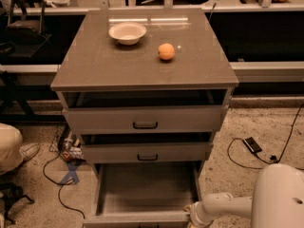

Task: Open bottom drawer

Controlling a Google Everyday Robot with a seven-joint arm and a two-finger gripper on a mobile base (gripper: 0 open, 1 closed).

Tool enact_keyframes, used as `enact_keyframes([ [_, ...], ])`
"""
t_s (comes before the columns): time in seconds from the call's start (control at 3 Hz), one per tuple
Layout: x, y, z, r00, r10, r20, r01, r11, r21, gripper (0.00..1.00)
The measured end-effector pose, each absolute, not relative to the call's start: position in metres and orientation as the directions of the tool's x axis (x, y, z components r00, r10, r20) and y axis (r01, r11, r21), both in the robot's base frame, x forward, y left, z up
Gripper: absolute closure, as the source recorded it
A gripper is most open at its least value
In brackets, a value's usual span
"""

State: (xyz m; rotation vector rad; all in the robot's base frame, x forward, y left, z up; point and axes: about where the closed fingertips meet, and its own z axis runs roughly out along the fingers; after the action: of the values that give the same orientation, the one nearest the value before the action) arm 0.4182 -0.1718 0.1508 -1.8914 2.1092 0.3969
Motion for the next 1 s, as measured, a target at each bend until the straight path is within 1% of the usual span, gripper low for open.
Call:
enact_keyframes([
  [0.33, 0.420, -0.176, 0.161, -0.110, -0.903, -0.416, -0.994, 0.110, 0.024, 0.00],
  [0.67, 0.429, -0.187, 0.212, -0.105, -0.864, -0.492, -0.991, 0.129, -0.016, 0.00],
  [1.0, 0.435, -0.203, 0.253, -0.110, -0.839, -0.533, -0.983, 0.173, -0.069, 0.00],
])
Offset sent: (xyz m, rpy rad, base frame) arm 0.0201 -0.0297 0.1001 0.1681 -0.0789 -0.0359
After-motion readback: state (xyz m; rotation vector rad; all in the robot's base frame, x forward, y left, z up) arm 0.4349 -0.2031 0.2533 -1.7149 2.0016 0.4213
